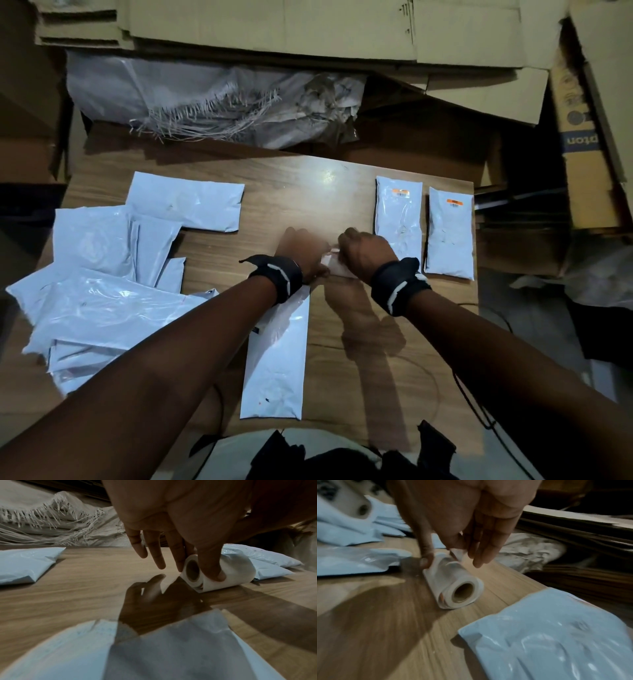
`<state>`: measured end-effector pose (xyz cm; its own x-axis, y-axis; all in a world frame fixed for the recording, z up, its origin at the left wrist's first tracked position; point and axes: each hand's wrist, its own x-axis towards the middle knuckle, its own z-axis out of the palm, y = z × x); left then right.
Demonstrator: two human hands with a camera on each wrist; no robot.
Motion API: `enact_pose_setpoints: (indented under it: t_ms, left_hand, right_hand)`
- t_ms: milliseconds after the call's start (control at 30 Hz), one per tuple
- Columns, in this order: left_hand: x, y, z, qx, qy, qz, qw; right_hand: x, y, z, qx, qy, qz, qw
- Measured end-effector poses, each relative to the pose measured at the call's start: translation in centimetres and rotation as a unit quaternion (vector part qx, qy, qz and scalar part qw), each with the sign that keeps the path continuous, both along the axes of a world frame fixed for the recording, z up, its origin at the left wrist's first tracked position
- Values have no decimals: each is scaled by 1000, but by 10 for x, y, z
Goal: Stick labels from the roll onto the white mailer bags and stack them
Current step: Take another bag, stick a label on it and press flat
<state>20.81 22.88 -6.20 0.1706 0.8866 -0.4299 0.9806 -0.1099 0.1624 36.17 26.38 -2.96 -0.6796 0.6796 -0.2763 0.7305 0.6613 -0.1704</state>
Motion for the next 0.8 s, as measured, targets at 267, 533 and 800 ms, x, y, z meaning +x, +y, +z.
enact_pose_setpoints:
  t_ms: [267,533,800]
  left_hand:
    - [-1,-28,3,66,-149,91,982]
    - [-16,-77,34,-106,-534,336,768]
    - [-44,-111,47,-142,-568,354,730]
  right_hand:
    - [33,-31,7,-1,190,-273,943]
    - [30,-79,0,-41,236,-289,927]
    - [6,-88,8,-55,229,-224,946]
